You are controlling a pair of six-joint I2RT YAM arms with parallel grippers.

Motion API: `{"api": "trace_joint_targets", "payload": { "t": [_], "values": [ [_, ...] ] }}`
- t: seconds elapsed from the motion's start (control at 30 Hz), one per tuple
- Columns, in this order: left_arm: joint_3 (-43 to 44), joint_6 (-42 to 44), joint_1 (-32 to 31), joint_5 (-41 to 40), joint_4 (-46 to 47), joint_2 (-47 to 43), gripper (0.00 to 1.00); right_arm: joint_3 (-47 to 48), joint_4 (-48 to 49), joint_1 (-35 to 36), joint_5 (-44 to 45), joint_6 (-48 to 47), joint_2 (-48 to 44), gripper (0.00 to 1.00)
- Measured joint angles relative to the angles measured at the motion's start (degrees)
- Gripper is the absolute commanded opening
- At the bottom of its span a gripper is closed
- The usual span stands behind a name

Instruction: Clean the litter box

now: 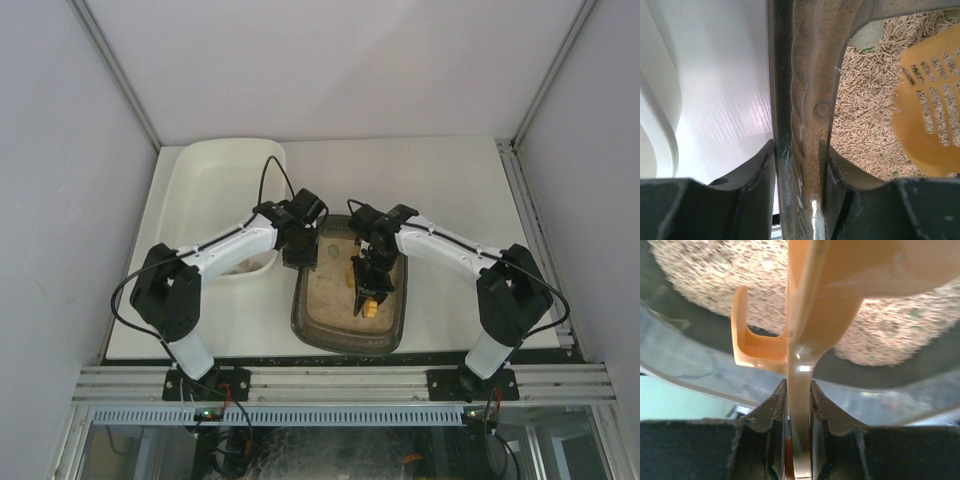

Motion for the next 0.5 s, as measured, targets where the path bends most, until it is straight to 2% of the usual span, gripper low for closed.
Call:
{"api": "trace_joint_targets", "payload": {
  "t": [0.2, 0.37, 0.5],
  "values": [
    [-2.1, -1.6, 0.0, -0.9, 0.4, -2.3, 0.07, -6.2, 14.3, 0.2, -9.6, 14.7, -1.9, 0.0],
    [-2.2, -1.7, 0.1, -1.1, 0.7, -2.4, 0.06, -9.0, 26.6, 1.2, -13.2, 23.6, -2.1, 0.0],
    [-3.1, -1.7, 0.1, -1.4, 1.2, -2.8, 0.05, -16.1, 39.7, 1.7, -14.4, 30.4, -3.7, 0.0]
  ]
}}
